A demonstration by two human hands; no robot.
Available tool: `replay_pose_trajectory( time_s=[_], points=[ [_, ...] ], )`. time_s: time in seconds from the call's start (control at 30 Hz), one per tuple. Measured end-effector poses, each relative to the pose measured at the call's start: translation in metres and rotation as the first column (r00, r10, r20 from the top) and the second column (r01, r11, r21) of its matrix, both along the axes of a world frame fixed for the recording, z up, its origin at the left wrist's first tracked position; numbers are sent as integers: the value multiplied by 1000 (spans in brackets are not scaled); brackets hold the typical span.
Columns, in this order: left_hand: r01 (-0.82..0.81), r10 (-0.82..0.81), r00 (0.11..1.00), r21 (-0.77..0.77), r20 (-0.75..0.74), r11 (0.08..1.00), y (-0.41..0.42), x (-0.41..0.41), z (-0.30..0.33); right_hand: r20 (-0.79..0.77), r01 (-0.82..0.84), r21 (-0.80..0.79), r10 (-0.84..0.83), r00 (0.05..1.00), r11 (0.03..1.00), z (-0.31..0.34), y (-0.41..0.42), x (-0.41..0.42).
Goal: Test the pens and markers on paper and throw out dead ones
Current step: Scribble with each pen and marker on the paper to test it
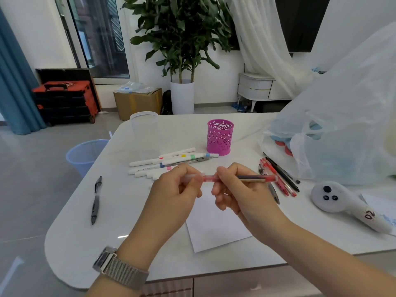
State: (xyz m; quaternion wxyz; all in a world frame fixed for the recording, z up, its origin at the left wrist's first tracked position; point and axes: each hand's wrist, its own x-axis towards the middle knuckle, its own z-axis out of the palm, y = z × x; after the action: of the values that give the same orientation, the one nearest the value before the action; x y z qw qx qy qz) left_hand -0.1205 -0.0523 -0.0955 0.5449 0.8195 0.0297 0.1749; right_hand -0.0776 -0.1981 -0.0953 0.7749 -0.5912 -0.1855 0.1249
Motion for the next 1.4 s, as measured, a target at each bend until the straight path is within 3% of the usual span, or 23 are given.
replay_pose_trajectory(
  time_s=[0.2, 0.6, 0.77, 0.87, 0.97, 1.07, 1.2, 1.3, 1.4],
  points=[
    [16, -26, 993, -86, -117, 996, 9, -2, -2, 29, -22, -41, 23, 999, 999, -11, 6, -7],
    [78, -111, 943, -117, -313, 990, 9, -2, -3, 155, 25, -170, 1, 988, 985, -24, 3, -15],
    [96, -130, 963, -150, -238, 984, 4, -2, 3, 178, 36, -178, -4, 984, 983, -12, 2, -9],
    [56, -69, 988, -95, -136, 994, 0, 2, 7, 170, 52, -123, -30, 985, 991, -2, 4, -1],
    [-94, 93, 995, -30, -40, 995, 3, 11, 6, 55, 124, -29, -122, 991, 992, -1, 3, 12],
    [-125, 127, 990, 27, -68, 992, 10, 16, 3, -24, 197, 4, -197, 980, 980, -5, -6, 26],
    [-80, 106, 985, 186, -134, 979, 13, 17, -8, 65, 182, -172, -173, 983, 968, -15, -18, 41],
    [-95, 158, 975, 342, -159, 935, 18, 18, -14, 88, 80, -348, -52, 995, 934, -23, -30, 50],
    [-57, 166, 955, 399, -244, 915, 20, 19, -20, 246, 44, -679, 170, 954, 732, -31, -38, 54]
  ],
)
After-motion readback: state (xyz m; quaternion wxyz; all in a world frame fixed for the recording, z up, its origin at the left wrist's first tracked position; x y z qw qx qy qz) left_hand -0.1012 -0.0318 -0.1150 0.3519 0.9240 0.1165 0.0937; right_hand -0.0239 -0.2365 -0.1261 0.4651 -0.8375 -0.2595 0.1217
